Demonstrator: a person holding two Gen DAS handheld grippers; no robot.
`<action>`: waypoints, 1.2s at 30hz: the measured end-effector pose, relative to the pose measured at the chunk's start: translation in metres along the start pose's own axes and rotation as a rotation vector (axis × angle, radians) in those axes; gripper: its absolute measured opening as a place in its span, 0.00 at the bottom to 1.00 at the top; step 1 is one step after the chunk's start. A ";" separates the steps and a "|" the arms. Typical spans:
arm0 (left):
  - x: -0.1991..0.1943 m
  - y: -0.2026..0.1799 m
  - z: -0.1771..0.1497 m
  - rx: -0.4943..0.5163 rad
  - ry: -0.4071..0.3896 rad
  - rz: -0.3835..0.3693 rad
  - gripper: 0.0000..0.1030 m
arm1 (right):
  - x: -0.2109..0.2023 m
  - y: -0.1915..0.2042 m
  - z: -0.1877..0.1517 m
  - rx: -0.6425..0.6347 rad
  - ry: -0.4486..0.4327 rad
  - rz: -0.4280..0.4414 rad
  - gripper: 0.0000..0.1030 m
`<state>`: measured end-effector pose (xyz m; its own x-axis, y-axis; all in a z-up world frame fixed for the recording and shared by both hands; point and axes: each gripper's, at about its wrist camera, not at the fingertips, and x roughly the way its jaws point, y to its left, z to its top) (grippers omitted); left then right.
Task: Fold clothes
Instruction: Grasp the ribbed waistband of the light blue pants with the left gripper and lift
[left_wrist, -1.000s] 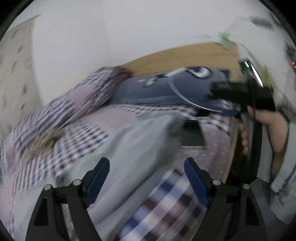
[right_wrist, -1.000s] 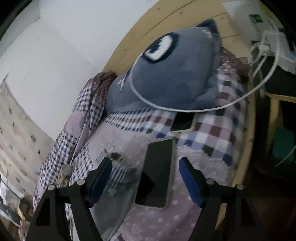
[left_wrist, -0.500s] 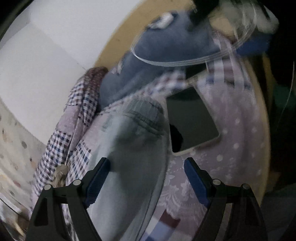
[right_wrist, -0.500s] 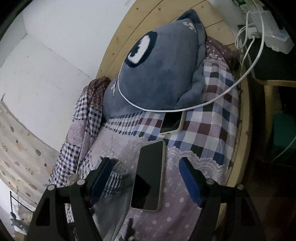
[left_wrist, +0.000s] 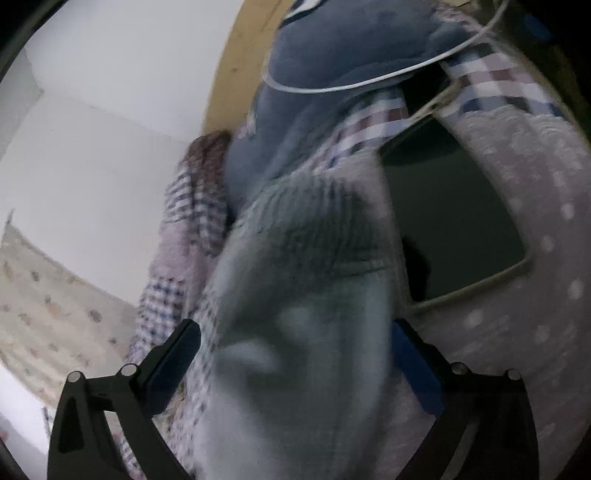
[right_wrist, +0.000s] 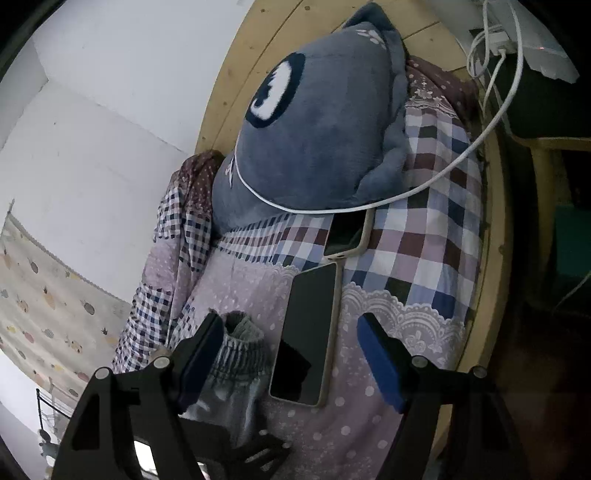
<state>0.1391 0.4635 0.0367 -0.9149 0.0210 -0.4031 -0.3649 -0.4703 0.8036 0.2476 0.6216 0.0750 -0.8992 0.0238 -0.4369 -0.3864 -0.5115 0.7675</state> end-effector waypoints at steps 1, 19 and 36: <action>-0.001 0.001 -0.001 0.004 0.003 0.004 1.00 | 0.000 -0.001 0.000 0.007 0.001 0.002 0.76; 0.038 0.063 0.004 -0.296 0.064 -0.363 0.17 | 0.010 0.003 -0.006 0.010 0.059 0.046 0.76; -0.094 0.365 -0.247 -1.379 -0.354 -0.430 0.14 | 0.053 0.090 -0.067 -0.329 0.288 0.196 0.76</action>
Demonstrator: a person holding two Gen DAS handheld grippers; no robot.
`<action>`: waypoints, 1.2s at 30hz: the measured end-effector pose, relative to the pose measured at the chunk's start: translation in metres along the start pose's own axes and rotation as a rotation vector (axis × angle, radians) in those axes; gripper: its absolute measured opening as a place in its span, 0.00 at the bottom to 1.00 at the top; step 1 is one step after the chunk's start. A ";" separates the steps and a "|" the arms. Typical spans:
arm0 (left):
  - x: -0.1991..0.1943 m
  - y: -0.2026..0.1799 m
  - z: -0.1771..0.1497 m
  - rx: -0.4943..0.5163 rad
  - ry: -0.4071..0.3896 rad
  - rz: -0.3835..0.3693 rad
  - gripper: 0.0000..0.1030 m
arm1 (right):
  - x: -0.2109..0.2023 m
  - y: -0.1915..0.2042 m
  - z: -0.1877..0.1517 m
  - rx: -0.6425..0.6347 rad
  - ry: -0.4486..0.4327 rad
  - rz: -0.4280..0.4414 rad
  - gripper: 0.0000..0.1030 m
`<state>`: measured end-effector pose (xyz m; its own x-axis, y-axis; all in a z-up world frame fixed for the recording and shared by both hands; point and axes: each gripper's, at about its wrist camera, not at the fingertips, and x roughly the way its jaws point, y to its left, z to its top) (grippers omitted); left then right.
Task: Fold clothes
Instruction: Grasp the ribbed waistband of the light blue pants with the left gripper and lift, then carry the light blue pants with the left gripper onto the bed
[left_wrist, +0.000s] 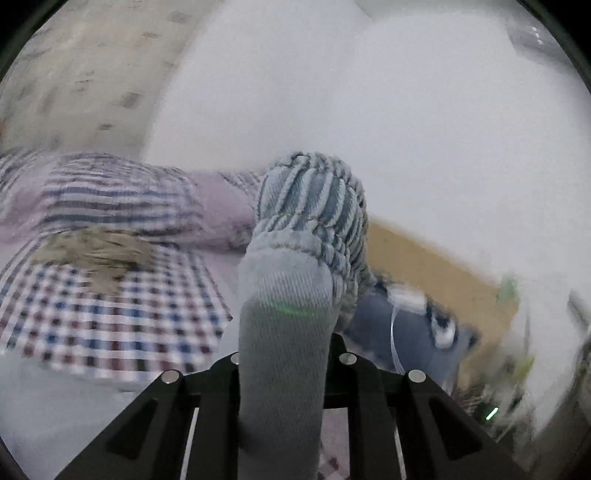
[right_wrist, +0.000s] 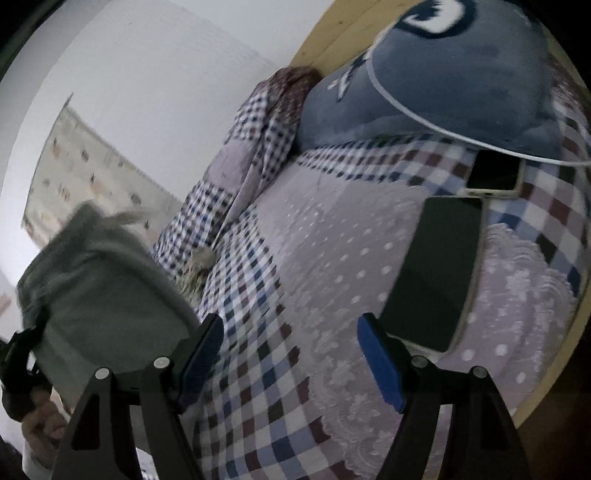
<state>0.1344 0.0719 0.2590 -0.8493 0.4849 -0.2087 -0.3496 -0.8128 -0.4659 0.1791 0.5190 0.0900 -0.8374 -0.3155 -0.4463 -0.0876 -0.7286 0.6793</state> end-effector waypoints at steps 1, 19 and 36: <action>-0.020 0.022 0.001 -0.047 -0.033 0.012 0.15 | 0.003 0.006 -0.003 -0.023 0.012 -0.001 0.76; -0.084 0.278 -0.126 -0.690 0.129 0.094 0.66 | 0.062 0.192 -0.144 -0.784 0.220 0.097 0.76; -0.091 0.320 -0.132 -0.956 0.142 -0.034 0.13 | 0.094 0.280 -0.302 -1.394 0.066 -0.066 0.76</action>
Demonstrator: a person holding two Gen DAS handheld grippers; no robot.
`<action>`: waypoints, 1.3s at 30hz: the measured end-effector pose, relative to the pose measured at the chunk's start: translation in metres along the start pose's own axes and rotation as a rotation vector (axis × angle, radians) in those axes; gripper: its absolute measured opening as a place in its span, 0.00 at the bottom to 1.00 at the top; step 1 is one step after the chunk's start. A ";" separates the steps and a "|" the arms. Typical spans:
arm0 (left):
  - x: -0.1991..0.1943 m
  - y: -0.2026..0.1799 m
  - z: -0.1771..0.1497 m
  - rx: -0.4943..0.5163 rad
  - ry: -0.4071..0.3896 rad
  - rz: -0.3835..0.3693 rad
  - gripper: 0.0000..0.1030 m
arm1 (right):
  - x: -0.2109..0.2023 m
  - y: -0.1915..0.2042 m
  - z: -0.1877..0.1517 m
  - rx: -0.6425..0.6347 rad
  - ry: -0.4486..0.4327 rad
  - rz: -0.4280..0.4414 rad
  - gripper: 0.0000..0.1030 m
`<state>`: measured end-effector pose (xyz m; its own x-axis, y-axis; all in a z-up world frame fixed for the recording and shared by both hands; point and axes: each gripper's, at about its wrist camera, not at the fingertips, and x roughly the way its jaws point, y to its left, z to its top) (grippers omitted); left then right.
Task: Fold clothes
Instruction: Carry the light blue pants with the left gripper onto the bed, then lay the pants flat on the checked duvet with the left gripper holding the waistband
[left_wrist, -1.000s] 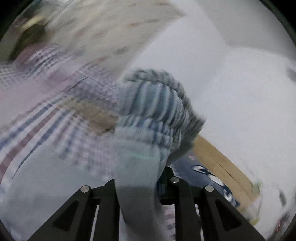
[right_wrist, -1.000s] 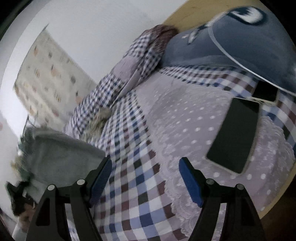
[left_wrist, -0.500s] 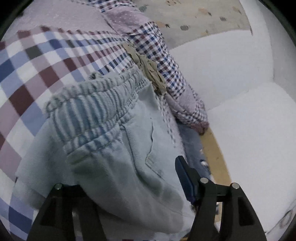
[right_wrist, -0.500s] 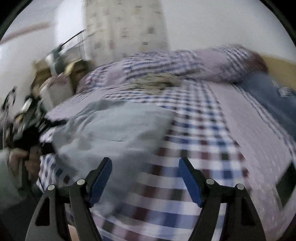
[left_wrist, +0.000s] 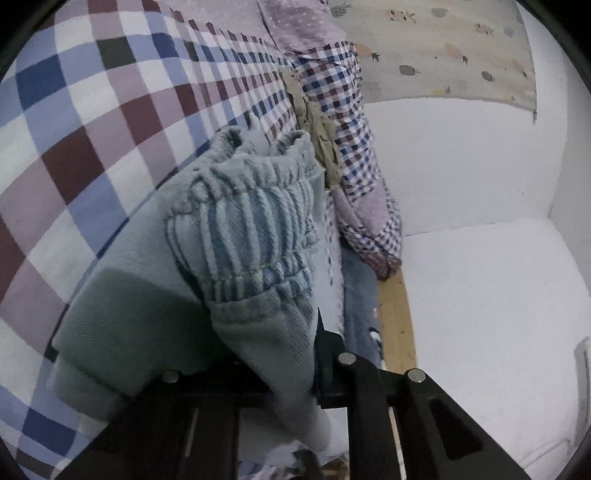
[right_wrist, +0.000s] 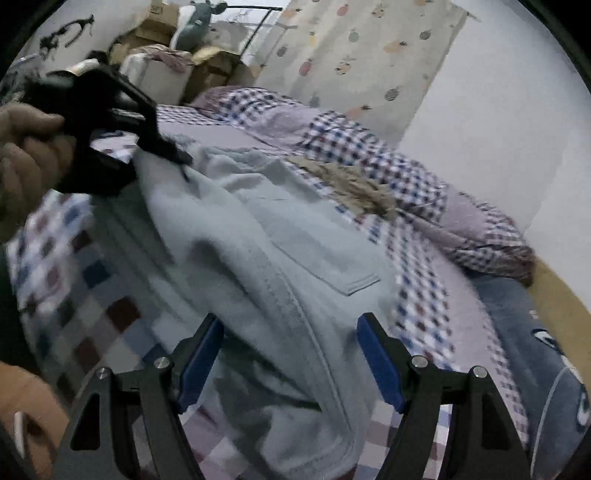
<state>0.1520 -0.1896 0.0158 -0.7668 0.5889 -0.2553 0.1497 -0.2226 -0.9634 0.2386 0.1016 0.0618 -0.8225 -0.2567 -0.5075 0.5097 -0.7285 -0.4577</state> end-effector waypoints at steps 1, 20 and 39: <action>-0.002 -0.004 0.000 0.003 0.004 -0.023 0.12 | 0.001 0.002 0.001 -0.003 -0.003 -0.017 0.76; -0.045 0.012 -0.035 0.046 0.037 0.146 0.32 | -0.003 -0.006 -0.004 -0.175 0.216 -0.020 0.20; -0.057 0.011 -0.016 0.157 -0.017 0.269 0.81 | -0.025 -0.033 0.092 0.313 0.097 0.295 0.73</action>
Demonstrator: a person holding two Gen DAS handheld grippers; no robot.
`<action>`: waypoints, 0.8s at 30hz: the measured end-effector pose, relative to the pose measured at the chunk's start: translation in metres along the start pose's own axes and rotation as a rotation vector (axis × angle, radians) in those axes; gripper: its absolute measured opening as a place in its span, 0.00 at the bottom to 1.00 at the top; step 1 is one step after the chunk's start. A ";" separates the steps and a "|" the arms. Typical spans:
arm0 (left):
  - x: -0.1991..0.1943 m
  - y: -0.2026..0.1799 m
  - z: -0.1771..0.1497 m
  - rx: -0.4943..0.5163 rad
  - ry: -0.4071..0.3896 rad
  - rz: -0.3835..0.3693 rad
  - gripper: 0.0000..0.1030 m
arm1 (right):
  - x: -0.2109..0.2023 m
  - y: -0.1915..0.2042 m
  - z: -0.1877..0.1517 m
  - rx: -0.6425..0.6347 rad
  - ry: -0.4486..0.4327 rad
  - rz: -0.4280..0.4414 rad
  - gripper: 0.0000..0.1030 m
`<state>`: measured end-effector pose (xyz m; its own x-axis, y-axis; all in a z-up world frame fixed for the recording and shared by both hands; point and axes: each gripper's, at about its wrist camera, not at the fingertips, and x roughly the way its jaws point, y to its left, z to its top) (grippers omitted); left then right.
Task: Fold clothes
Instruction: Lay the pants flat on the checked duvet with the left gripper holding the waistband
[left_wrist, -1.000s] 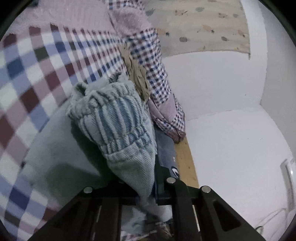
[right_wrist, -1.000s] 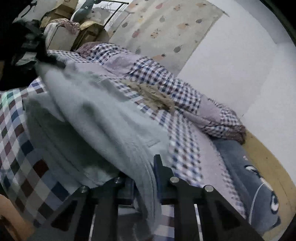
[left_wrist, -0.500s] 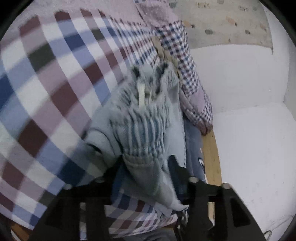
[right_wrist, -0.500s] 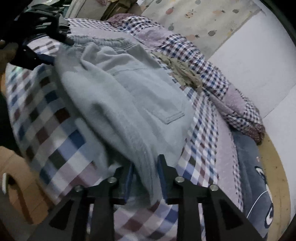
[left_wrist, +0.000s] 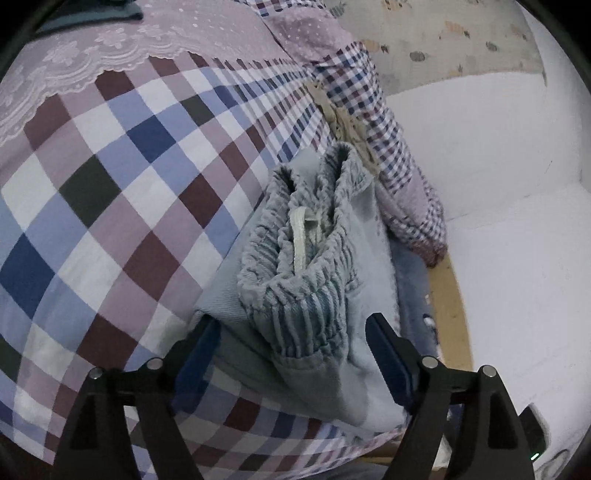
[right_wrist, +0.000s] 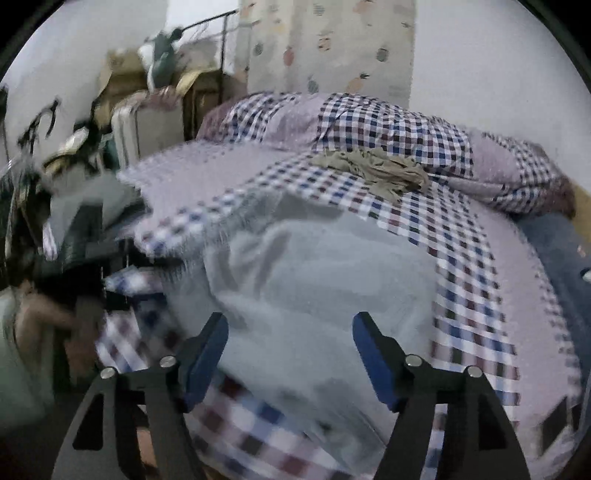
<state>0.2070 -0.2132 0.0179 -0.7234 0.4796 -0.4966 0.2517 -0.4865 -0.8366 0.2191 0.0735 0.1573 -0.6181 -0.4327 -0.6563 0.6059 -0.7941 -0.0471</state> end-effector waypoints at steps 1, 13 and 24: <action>0.000 -0.003 -0.002 0.020 0.002 0.018 0.81 | 0.007 -0.001 0.010 0.022 -0.003 0.007 0.74; -0.004 0.000 -0.013 0.048 0.016 0.134 0.81 | 0.133 0.012 0.103 0.134 0.095 0.147 0.74; -0.001 0.006 -0.004 -0.010 0.051 0.079 0.83 | 0.276 0.028 0.114 0.148 0.308 0.067 0.74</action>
<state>0.2118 -0.2134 0.0118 -0.6674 0.4765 -0.5723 0.3138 -0.5169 -0.7964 0.0084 -0.1170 0.0609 -0.3851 -0.3548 -0.8519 0.5469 -0.8313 0.0990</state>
